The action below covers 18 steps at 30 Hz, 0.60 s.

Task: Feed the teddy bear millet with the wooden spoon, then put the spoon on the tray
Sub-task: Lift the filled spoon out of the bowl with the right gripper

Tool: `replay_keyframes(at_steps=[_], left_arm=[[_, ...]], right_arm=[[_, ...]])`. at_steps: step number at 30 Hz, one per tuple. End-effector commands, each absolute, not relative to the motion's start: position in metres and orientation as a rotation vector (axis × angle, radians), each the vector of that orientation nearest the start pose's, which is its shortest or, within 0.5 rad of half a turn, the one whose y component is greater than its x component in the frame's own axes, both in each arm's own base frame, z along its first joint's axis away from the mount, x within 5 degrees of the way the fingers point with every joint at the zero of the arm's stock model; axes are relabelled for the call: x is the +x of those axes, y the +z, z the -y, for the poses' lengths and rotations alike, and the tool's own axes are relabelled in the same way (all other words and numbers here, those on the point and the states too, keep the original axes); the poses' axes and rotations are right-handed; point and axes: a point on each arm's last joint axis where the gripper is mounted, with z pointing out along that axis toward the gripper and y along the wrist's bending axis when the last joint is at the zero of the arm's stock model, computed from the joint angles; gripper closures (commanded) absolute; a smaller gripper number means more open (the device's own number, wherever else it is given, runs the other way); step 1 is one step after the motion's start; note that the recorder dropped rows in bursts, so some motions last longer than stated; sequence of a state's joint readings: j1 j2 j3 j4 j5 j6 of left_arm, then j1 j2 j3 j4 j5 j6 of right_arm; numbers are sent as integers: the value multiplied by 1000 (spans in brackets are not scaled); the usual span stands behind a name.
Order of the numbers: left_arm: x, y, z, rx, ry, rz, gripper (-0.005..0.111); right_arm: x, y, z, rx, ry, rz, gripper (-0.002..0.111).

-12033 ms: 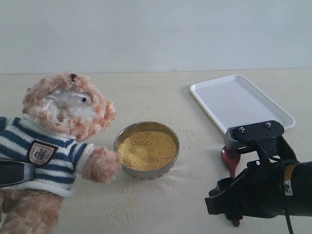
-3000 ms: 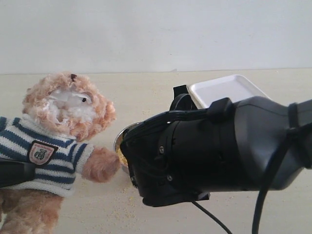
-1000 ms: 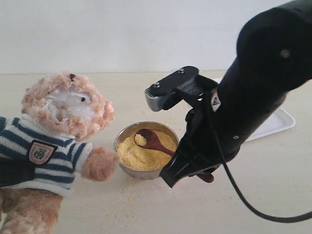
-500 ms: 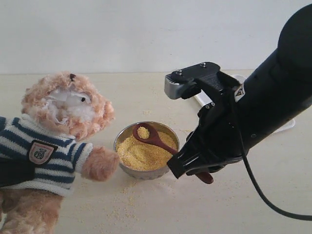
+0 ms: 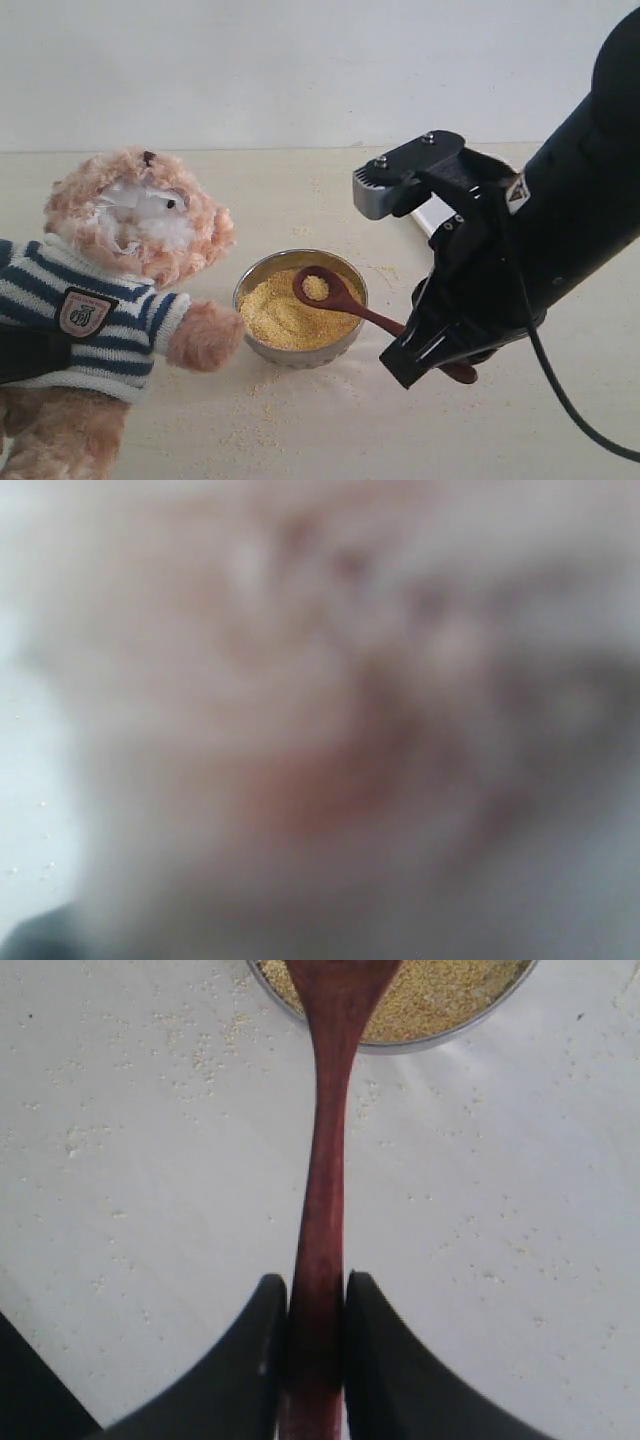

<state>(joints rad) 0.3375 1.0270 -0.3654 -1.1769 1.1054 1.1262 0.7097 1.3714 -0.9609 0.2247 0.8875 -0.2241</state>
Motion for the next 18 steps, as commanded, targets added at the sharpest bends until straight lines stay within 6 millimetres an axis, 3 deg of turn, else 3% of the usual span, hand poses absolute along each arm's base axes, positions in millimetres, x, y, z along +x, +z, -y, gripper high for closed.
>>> replay_keyframes(at_steps=[1, 7, 18], left_arm=[[143, 221, 30, 169, -1061, -2312, 102], [143, 221, 30, 169, -1061, -2312, 102], [143, 221, 30, 169, -1061, -2312, 102]], right_arm=[[181, 281, -174, -1198, 362, -2560, 107], [170, 300, -176, -1312, 338, -2512, 107], [149, 346, -217, -1504, 295, -2330, 107]])
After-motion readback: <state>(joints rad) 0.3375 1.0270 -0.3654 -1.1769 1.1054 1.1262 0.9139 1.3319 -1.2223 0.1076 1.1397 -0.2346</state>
